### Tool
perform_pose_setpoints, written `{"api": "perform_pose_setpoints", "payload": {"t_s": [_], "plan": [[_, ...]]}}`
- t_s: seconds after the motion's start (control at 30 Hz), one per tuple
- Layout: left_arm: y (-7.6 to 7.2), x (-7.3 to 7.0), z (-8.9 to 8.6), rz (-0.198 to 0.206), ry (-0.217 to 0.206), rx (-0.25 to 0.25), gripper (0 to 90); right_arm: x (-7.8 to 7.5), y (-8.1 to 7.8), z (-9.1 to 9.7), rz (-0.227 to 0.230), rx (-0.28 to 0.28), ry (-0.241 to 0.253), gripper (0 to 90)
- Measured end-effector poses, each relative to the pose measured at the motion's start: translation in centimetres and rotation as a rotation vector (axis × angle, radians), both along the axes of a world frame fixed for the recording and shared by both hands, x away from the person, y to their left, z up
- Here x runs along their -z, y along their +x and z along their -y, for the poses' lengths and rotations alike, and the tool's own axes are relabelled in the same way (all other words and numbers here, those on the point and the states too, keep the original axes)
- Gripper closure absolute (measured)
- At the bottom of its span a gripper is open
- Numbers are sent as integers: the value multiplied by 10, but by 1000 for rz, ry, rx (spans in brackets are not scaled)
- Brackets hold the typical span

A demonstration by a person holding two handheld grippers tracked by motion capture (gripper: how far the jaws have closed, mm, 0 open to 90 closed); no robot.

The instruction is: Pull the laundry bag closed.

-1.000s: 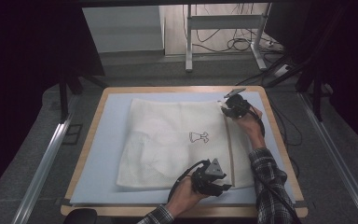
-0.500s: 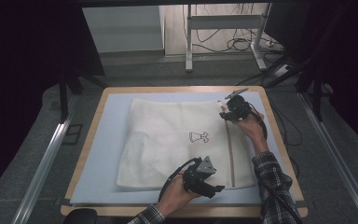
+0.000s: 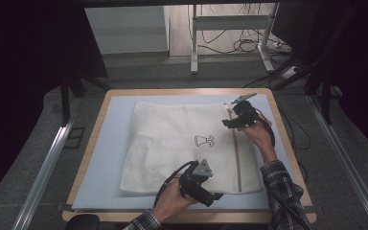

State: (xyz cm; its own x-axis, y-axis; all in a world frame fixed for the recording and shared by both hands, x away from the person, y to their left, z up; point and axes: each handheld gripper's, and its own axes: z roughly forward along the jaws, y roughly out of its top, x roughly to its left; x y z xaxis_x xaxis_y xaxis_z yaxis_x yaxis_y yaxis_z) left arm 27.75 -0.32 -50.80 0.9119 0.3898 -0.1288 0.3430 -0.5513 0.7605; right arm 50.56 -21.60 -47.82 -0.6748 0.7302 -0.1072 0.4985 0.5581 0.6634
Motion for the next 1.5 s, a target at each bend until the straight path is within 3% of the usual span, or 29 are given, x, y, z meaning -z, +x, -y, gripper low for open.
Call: {"api": "perform_pose_setpoints", "payload": {"t_s": [0.1, 0.4, 0.5, 0.77, 0.87, 1.3, 1.5], "plan": [[-1, -1, -6, 0, 0, -2, 73, -1, -4, -1, 10, -5, 2, 159], [-2, -4, -26, 11, 1, -30, 40, -8, -19, -2, 30, 2, 71, 87], [-3, -3, -31, 12, 8, -37, 38, -9, -22, -4, -4, -7, 99, 53], [-4, 1, -42, 34, 38, -62, 33, -9, -38, -10, -21, -59, 114, 38], [-4, 2, -45, 30, 32, -71, 28, -7, -44, -11, -21, -63, 118, 33], [-8, 8, -61, 50, 80, -110, 16, -1, -70, -12, 4, -69, 128, 25], [-6, 4, -73, 52, 69, -137, 16, 1, -83, -10, 12, -75, 115, 25]]}}
